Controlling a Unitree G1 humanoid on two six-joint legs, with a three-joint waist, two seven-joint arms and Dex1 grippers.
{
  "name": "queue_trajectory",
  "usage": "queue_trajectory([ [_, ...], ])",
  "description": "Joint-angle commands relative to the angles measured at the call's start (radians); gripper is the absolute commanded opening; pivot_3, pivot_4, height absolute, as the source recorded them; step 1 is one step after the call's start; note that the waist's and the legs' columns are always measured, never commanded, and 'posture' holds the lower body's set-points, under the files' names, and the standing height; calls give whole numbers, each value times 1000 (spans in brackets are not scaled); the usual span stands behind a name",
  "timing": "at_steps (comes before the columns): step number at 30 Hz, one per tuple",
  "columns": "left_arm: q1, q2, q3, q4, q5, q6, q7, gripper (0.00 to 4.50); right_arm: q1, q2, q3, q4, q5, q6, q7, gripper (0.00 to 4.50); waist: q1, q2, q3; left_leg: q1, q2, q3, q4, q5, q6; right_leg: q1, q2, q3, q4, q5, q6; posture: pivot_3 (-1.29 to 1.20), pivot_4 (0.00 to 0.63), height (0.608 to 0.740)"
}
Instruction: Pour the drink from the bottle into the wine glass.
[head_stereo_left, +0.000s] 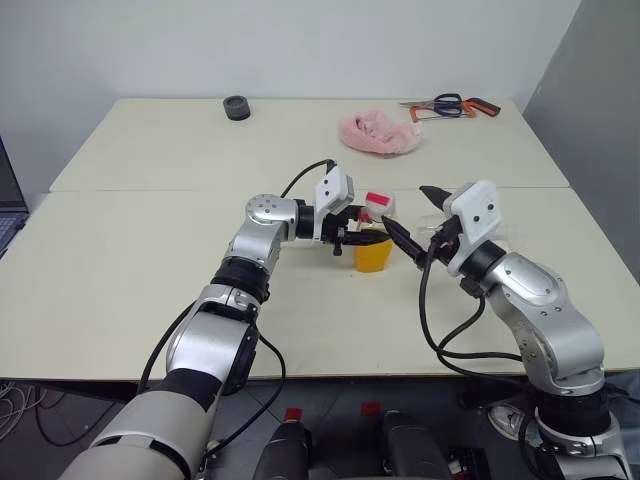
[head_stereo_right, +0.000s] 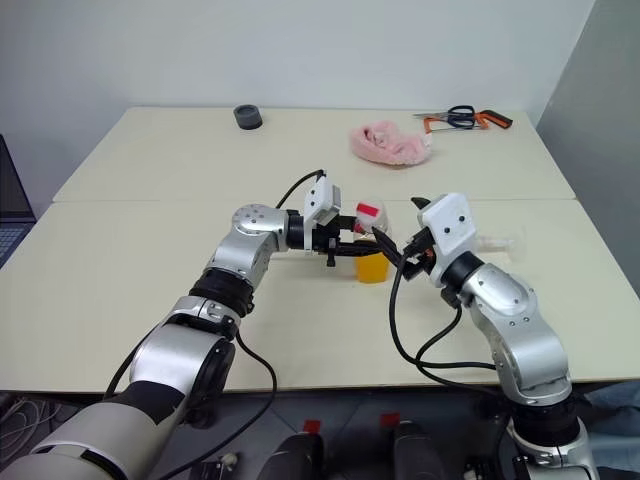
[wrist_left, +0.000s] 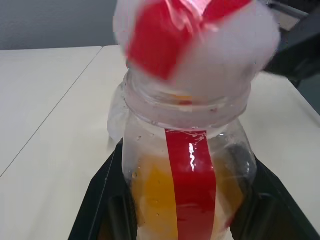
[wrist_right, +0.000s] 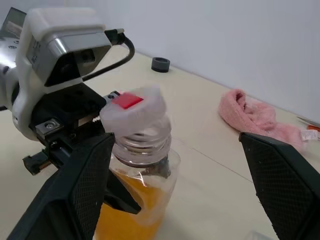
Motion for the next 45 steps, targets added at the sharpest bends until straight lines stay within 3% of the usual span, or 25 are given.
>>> queue_trajectory([
  [1,-34,3,11,-16,-6,-18,-5,1768,-31,9,13,-44,18,12,-2,4241,0,0,0,0,0,0,0,0,0,0,0,0,0,0,0,0,150,740],
  [14,-34,7,12,-18,-5,-16,0,1768,-48,3,33,6,-32,-17,-19,4241,1,0,0,0,0,0,0,0,0,0,0,0,0,0,0,0,150,740],
  [28,-28,10,16,-23,-12,-11,5,1768,11,-110,-33,-115,158,144,98,4241,1,0,0,0,0,0,0,0,0,0,0,0,0,0,0,0,150,740],
  [45,-31,3,25,-17,-18,-9,21,1768,13,-120,8,-104,167,166,81,4241,1,0,0,0,0,0,0,0,0,0,0,0,0,0,0,0,150,740],
])
